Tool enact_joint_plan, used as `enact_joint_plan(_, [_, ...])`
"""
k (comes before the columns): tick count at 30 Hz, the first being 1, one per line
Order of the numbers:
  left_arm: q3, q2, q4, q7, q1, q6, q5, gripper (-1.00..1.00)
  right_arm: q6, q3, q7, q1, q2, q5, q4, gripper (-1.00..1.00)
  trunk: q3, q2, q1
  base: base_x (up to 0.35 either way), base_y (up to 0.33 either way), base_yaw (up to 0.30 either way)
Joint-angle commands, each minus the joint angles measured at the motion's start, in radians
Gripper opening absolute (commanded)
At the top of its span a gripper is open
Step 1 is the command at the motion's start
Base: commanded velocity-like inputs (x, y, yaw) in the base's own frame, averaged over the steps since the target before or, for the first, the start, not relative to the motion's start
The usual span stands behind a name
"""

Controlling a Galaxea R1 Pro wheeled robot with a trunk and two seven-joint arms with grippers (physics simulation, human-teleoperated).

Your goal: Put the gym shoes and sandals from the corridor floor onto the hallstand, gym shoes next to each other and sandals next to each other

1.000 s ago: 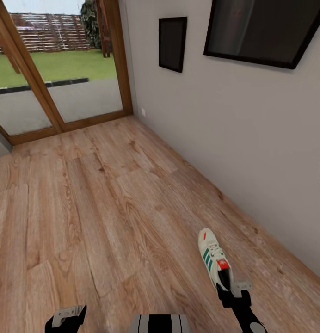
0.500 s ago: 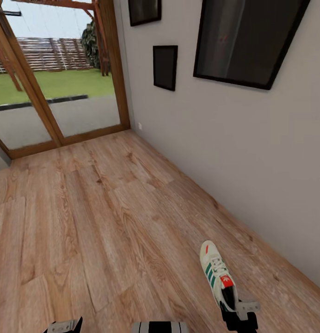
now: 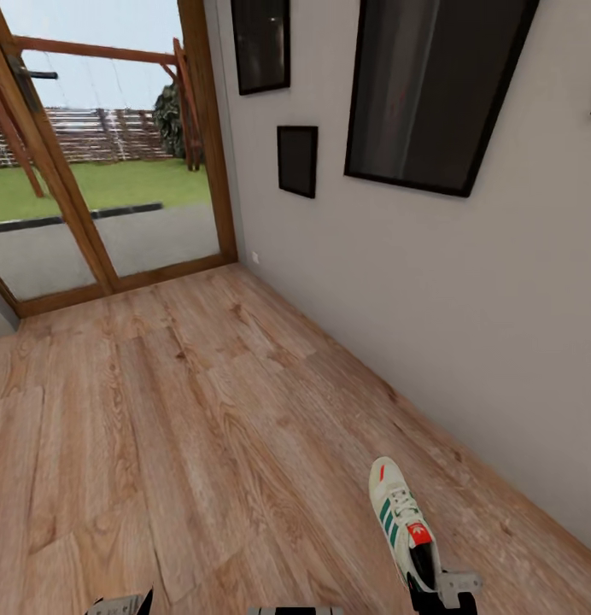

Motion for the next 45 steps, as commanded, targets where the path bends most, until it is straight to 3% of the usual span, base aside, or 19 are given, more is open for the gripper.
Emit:
enact_joint_plan(1, [0.003,0.0,0.001,-0.01,0.0,-0.001,0.01,1.0,-0.003,0.0,-0.003,0.0,0.0,0.005,0.001,-1.0,0.005,0.0,-0.001,0.0,0.0,-0.061])
enact_joint_plan(5, [0.003,0.001,0.002,-0.011,0.0,-0.002,0.009,1.0,-0.004,-0.001,-0.003,0.0,-0.001,0.006,0.001,-1.0,0.026,0.001,-0.002,0.0,0.0,-0.061])
enact_joint_plan(20, [0.003,0.001,0.003,-0.011,0.0,-0.002,0.011,1.0,-0.003,-0.001,-0.006,0.0,0.0,0.005,0.001,-1.0,0.096,0.106,-0.06,0.0,0.0,-0.07])
enact_joint_plan(32, [0.003,0.001,0.003,-0.011,0.0,-0.002,0.011,1.0,-0.002,-0.001,-0.008,0.0,0.001,0.005,0.001,-1.0,0.136,0.19,-0.106,0.0,0.0,-0.013])
enact_joint_plan(45, [0.002,0.001,0.002,-0.011,0.0,-0.002,0.011,1.0,-0.002,-0.001,-0.007,0.0,0.001,0.005,0.001,-1.0,0.136,0.19,-0.106,0.0,0.0,-0.105])
